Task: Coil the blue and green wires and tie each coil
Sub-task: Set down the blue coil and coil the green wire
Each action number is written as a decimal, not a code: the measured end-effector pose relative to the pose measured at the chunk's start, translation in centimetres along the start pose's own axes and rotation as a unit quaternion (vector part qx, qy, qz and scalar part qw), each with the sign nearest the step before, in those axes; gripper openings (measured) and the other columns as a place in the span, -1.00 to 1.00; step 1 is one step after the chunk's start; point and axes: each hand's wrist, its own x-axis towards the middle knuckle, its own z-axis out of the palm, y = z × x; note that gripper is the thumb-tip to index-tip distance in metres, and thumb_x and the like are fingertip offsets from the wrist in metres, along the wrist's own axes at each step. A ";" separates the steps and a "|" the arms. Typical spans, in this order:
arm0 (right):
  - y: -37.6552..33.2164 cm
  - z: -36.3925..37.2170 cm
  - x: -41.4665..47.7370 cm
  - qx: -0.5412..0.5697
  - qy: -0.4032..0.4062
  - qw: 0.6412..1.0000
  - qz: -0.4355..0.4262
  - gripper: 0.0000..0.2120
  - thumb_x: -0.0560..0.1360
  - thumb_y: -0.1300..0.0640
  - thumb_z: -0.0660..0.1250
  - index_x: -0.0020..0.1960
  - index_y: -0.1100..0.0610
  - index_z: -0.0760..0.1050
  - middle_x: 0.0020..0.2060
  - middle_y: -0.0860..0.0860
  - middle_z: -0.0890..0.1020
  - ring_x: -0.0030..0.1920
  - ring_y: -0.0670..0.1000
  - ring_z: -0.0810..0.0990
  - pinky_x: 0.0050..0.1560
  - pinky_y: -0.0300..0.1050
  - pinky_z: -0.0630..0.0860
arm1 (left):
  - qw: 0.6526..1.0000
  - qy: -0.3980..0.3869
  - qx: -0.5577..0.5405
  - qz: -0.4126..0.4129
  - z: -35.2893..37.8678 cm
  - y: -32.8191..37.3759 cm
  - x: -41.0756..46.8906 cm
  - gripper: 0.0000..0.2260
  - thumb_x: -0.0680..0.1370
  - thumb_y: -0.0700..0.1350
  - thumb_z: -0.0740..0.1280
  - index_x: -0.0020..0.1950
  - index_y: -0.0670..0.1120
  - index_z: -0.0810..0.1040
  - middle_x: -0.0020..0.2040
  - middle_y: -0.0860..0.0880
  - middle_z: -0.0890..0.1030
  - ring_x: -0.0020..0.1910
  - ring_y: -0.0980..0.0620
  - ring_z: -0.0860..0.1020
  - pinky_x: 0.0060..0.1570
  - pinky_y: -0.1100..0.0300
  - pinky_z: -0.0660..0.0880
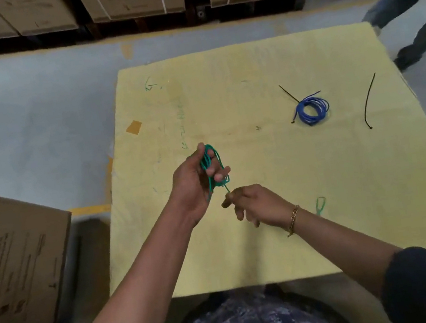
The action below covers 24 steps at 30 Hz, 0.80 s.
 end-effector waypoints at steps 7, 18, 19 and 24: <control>-2.1 -2.8 -1.5 -0.229 -0.128 0.964 -0.048 -0.77 0.63 0.00 0.25 0.07 0.07 0.64 -0.39 -0.09 0.50 -0.38 -0.16 0.44 -0.27 -0.19 0.34 | 0.895 -0.013 0.446 -0.012 -2.5 -4.4 1.3 -0.64 0.68 0.13 0.11 -0.05 -0.13 0.47 -0.23 0.01 0.71 -0.10 0.05 0.69 0.19 0.01 0.44; -0.5 -8.3 3.3 -0.018 0.126 0.985 -0.119 -0.82 0.50 0.03 0.48 -0.16 0.14 0.63 -0.42 -0.06 0.49 -0.36 -0.11 0.37 -0.30 -0.19 0.33 | 0.973 -0.136 0.025 -0.185 -0.6 -4.9 0.0 -0.64 0.70 0.04 0.12 -0.22 -0.10 0.42 -0.56 0.01 0.21 -0.60 0.03 0.20 0.28 -0.01 0.51; 0.2 -7.4 3.7 0.010 0.138 0.984 -0.109 -0.78 0.50 0.00 0.47 -0.19 0.15 0.61 -0.41 -0.04 0.48 -0.36 -0.10 0.36 -0.30 -0.19 0.33 | 0.971 -0.137 -0.036 -0.191 -0.2 -4.6 0.1 -0.63 0.69 0.05 0.13 -0.23 -0.10 0.43 -0.57 0.03 0.20 -0.61 0.05 0.20 0.27 -0.02 0.52; 3.4 -2.6 4.5 0.069 0.145 0.987 -0.029 -0.73 0.53 0.01 0.25 -0.19 0.19 0.52 -0.43 -0.09 0.49 -0.38 -0.16 0.39 -0.31 -0.20 0.31 | 0.964 -0.093 -0.194 -0.157 0.1 -4.2 1.7 -0.66 0.68 0.04 0.16 -0.20 -0.11 0.46 -0.55 0.05 0.26 -0.58 0.09 0.29 0.18 0.02 0.56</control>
